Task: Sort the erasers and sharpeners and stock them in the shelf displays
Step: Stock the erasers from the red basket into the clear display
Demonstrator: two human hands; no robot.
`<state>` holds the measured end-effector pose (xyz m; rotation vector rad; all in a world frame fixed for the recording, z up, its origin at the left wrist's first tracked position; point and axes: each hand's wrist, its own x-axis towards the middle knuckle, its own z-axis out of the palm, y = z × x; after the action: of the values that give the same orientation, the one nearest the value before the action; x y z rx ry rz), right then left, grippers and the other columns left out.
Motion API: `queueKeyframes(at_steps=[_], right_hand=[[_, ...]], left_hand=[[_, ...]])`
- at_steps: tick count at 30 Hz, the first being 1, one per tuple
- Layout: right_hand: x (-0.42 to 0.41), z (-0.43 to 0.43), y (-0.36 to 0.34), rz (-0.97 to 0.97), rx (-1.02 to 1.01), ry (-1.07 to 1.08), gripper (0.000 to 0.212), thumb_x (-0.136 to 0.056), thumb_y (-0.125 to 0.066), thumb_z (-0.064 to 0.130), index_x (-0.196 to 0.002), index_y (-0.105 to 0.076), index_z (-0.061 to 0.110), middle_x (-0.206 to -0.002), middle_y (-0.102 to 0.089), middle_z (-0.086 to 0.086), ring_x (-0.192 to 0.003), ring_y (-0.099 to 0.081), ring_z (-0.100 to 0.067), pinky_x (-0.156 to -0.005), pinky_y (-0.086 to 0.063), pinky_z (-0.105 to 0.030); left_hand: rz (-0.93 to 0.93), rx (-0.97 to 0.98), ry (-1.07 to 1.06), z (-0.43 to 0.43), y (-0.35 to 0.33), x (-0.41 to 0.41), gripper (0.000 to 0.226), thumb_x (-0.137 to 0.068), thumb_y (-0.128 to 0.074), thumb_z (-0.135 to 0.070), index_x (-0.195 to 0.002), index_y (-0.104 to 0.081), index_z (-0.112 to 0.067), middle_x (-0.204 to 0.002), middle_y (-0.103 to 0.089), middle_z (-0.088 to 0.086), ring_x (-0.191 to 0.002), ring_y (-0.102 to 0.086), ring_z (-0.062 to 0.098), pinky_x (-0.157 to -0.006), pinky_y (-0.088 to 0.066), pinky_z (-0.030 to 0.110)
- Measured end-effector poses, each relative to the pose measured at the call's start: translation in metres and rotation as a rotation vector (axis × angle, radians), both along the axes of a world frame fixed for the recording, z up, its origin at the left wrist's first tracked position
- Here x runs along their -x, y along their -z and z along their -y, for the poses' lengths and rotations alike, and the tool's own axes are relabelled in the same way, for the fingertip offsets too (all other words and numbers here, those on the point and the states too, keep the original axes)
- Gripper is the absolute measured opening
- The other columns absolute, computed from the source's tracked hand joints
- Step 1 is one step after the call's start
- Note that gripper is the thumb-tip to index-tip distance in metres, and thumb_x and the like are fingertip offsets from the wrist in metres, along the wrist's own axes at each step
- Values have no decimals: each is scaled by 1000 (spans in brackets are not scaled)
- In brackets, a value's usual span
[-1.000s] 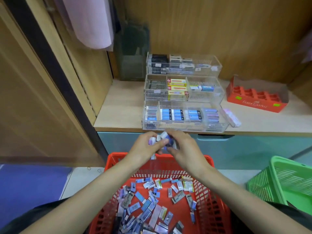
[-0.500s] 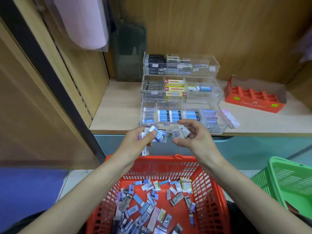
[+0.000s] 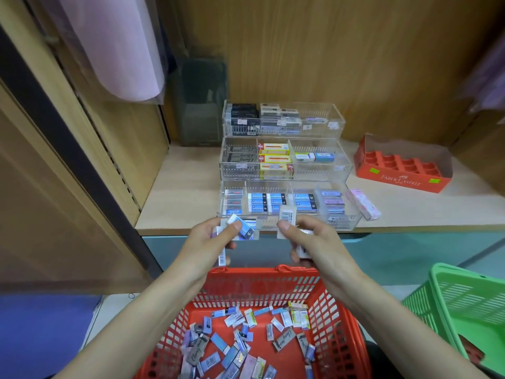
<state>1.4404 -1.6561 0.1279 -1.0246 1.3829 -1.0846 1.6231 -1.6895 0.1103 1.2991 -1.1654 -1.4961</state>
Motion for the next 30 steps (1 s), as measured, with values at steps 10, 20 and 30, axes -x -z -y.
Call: queueKeyframes(at_steps=[10, 20, 30], right_hand=[[4, 3, -10, 135, 15, -37, 24, -85, -58, -4, -98, -72, 10, -80, -69, -10, -40, -41, -6, -44, -27, -19], [-6, 2, -16, 10, 109, -98, 43, -84, -61, -5, -114, -60, 25, -82, -59, 8, -39, -34, -11, -45, -32, -21], [-4, 5, -6, -117, 138, -33, 23, -86, -62, 2, -104, -63, 17, -71, -59, 4, -41, -41, -9, -42, -35, -17]], left_hand=[[-13, -21, -48, 4, -2, -3, 15, -89, -61, -23, -97, -68, -12, -79, -58, -1, -65, -50, 8, -42, -39, 18], [-1, 1, -54, 3, -5, 1, 16, -90, -60, -23, -98, -67, -11, -78, -56, -1, -65, -50, 8, -43, -41, 17], [17, 37, -50, 2, -8, 1, 10, -90, -60, -24, -91, -67, -17, -75, -58, -4, -68, -51, 8, -45, -41, 18]])
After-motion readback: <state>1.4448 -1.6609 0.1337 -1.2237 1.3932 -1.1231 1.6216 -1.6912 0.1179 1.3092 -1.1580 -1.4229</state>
